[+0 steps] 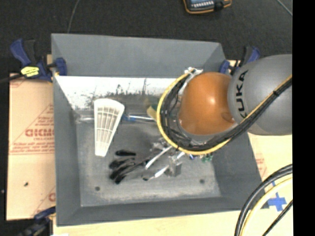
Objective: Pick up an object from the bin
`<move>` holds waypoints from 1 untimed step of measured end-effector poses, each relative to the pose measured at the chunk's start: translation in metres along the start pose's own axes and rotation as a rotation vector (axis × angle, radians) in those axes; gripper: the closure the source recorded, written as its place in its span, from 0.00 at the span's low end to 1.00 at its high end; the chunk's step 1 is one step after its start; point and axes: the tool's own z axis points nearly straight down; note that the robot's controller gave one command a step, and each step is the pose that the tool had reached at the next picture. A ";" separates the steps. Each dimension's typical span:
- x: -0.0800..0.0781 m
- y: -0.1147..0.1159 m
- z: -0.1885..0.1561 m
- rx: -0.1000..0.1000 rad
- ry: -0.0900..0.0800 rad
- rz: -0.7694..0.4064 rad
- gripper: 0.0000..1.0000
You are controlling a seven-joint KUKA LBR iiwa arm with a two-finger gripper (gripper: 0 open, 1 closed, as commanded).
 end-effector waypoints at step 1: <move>0.016 0.001 -0.005 -0.001 -0.001 0.277 1.00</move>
Offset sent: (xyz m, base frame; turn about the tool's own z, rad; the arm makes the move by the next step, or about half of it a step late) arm 0.0181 0.0318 0.1888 -0.0407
